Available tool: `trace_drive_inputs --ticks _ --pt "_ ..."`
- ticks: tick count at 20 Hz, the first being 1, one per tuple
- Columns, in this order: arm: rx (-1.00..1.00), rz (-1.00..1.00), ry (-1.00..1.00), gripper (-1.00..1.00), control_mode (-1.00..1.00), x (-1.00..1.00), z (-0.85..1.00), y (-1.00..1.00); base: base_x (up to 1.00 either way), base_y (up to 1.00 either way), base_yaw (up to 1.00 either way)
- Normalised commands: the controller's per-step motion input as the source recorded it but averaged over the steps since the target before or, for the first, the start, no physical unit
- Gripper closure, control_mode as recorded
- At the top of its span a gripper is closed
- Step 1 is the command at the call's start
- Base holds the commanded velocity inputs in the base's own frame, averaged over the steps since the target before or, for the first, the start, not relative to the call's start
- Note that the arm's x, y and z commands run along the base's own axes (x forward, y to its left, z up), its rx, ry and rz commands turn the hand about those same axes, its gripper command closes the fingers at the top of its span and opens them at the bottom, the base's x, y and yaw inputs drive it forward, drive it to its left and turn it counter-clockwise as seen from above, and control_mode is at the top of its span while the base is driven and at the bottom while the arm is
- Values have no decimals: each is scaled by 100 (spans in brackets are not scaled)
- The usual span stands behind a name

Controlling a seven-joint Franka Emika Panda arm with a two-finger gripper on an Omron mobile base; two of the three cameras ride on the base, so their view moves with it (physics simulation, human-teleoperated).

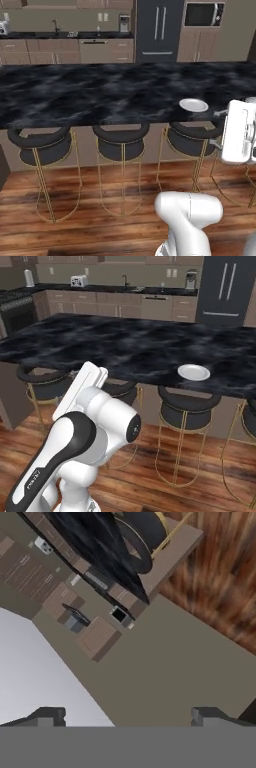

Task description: Retrieve the wine glasses from the counter and place one next to each plate.

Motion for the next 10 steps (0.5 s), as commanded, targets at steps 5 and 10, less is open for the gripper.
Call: trace_drive_inputs --ticks 5,10 --pt "0 0 0 -100 100 0 0 0 -42 100 0" --pt "0 0 0 -100 100 0 0 0 -33 100 -1"
